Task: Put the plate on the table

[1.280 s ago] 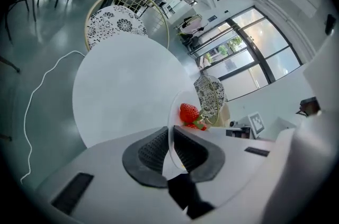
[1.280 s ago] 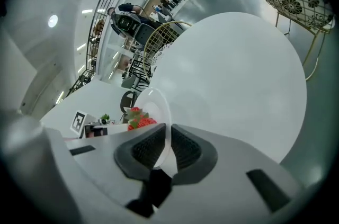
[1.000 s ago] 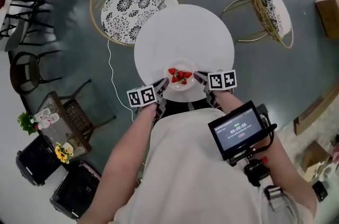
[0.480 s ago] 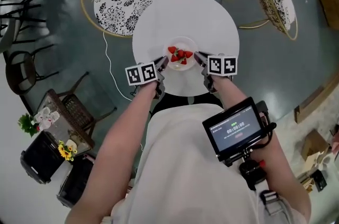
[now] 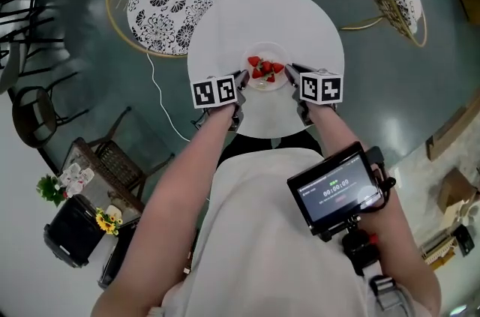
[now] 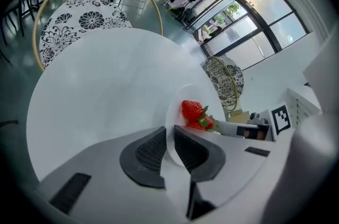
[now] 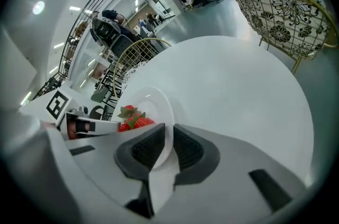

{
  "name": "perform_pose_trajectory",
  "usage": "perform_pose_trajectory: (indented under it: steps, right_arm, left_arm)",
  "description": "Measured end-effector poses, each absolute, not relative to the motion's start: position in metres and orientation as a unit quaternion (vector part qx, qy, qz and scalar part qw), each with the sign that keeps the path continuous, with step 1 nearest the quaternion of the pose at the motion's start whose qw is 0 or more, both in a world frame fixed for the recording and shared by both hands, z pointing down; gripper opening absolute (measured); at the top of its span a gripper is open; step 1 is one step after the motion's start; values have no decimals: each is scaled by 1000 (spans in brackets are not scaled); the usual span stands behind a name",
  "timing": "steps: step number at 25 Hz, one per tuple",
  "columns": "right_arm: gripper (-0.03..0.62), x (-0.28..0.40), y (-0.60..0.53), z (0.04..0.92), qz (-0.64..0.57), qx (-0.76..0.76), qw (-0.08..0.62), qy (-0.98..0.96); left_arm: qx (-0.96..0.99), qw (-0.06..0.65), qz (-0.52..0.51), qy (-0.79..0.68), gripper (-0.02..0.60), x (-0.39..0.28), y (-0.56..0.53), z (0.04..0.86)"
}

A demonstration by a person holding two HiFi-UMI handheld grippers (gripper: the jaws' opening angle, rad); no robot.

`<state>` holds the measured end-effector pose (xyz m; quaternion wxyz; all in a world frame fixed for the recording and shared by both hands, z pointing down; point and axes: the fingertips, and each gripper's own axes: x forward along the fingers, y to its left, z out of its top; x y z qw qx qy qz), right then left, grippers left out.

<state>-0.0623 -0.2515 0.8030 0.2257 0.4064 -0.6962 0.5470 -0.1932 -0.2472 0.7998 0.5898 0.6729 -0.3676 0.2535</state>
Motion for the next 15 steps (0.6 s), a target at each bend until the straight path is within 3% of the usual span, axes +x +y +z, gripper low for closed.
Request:
perform_pose_trajectory:
  steps: [15]
  right_arm:
    - [48, -61, -256, 811, 475, 420, 283, -720]
  left_arm:
    - [685, 519, 347, -376, 52, -190, -259, 812]
